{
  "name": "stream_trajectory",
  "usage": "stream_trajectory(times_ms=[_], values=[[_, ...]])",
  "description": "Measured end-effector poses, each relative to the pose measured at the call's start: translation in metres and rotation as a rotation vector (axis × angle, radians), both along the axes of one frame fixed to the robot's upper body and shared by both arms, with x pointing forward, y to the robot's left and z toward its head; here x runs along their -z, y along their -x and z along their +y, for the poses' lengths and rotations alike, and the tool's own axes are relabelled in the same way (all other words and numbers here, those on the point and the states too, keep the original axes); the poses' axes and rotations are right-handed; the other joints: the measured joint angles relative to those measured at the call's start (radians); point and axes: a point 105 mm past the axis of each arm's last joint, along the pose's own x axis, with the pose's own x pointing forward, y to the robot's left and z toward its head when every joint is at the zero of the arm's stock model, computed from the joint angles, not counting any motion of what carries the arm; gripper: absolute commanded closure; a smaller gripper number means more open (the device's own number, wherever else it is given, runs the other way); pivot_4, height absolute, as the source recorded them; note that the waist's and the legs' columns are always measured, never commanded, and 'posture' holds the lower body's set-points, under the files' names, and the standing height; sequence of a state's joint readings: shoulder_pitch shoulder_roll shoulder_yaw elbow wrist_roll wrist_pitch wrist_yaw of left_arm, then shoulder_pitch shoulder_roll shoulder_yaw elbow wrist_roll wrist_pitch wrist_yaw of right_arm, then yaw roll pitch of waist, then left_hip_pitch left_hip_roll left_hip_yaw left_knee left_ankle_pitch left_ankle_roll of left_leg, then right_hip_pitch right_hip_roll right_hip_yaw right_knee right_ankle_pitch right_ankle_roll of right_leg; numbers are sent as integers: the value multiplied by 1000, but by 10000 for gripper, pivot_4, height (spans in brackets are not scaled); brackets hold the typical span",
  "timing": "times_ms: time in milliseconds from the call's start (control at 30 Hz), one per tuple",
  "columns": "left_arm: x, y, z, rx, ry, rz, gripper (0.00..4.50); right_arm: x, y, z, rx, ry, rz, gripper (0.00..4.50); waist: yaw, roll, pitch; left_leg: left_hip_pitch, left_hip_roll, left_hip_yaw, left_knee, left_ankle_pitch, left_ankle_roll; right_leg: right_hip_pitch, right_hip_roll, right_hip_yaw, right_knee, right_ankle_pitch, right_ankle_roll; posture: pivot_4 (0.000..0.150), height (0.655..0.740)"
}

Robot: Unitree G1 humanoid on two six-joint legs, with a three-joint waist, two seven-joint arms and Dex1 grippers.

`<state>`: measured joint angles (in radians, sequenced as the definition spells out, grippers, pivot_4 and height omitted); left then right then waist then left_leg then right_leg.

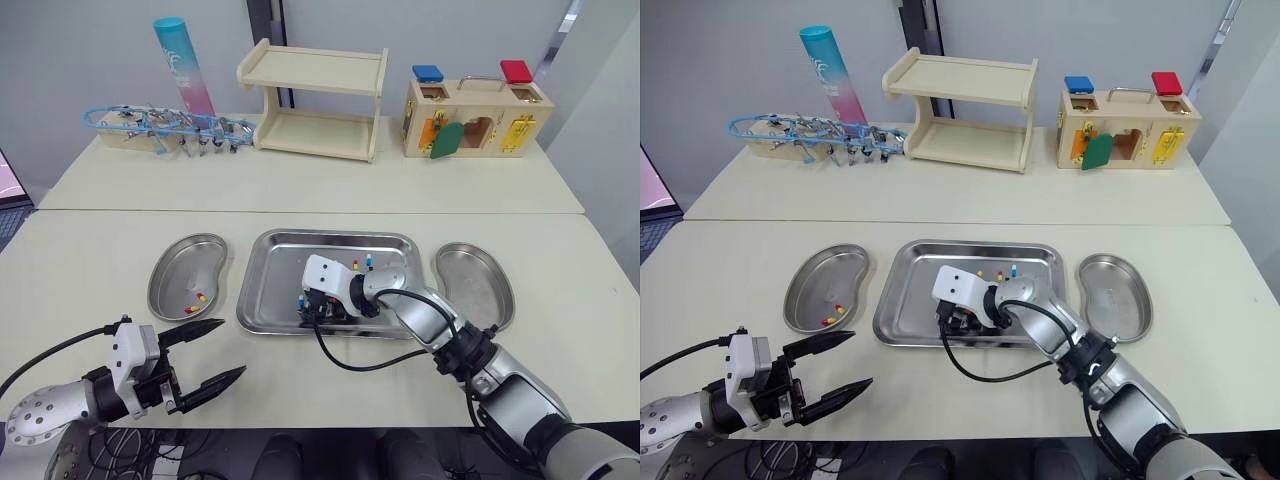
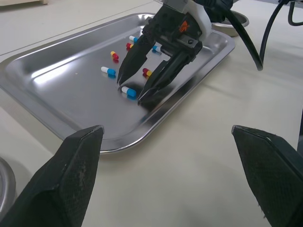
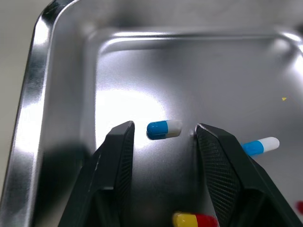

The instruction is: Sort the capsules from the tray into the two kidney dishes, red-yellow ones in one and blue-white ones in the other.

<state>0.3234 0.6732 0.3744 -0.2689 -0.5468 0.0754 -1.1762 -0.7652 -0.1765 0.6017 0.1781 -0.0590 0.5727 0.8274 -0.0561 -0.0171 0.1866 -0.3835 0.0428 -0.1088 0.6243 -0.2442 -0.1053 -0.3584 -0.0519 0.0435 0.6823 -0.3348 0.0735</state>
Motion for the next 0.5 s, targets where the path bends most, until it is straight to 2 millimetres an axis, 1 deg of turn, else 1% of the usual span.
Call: stream_trajectory(times_ms=[233, 500], values=[[1, -1, -3, 6, -1, 11, 0, 0, -3, 8, -26, -2, 13, 22254, -1, 0, 0, 0, 0, 0, 0, 0, 0, 0, 0, 0, 0, 0, 0, 1500, 7400], [0, -2, -4, -5, -4, 12, 0, 3, -5, 5, -60, 0, 14, 22254, -1, 0, 0, 0, 0, 0, 0, 0, 0, 0, 0, 0, 0, 0, 0, 1500, 7400]])
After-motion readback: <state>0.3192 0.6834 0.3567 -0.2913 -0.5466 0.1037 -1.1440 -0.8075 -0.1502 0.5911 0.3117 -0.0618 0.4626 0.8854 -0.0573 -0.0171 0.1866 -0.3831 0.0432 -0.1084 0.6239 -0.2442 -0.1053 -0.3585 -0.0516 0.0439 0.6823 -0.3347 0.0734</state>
